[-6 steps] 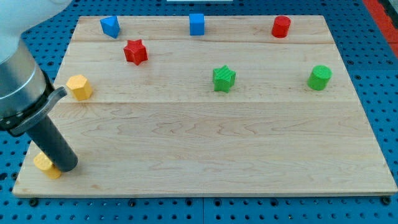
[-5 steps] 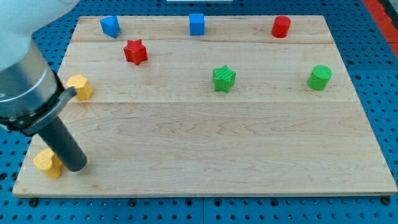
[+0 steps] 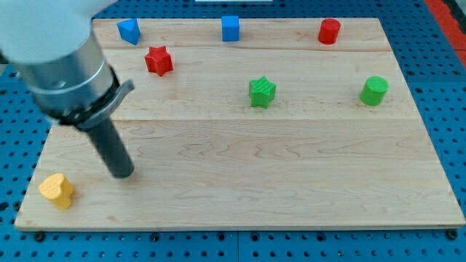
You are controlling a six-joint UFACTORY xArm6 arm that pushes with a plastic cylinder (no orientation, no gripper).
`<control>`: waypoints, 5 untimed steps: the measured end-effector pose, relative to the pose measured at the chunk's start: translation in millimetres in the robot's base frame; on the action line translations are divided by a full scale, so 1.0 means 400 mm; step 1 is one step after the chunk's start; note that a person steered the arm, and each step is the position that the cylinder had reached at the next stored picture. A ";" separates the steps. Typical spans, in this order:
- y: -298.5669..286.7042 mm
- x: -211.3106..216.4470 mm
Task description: Move the arm close to the green star
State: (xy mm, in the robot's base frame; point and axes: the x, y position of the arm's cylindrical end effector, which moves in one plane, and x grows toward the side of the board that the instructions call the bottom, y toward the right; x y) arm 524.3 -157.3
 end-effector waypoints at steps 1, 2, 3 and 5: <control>0.027 -0.083; 0.110 -0.148; 0.165 -0.154; 0.259 -0.154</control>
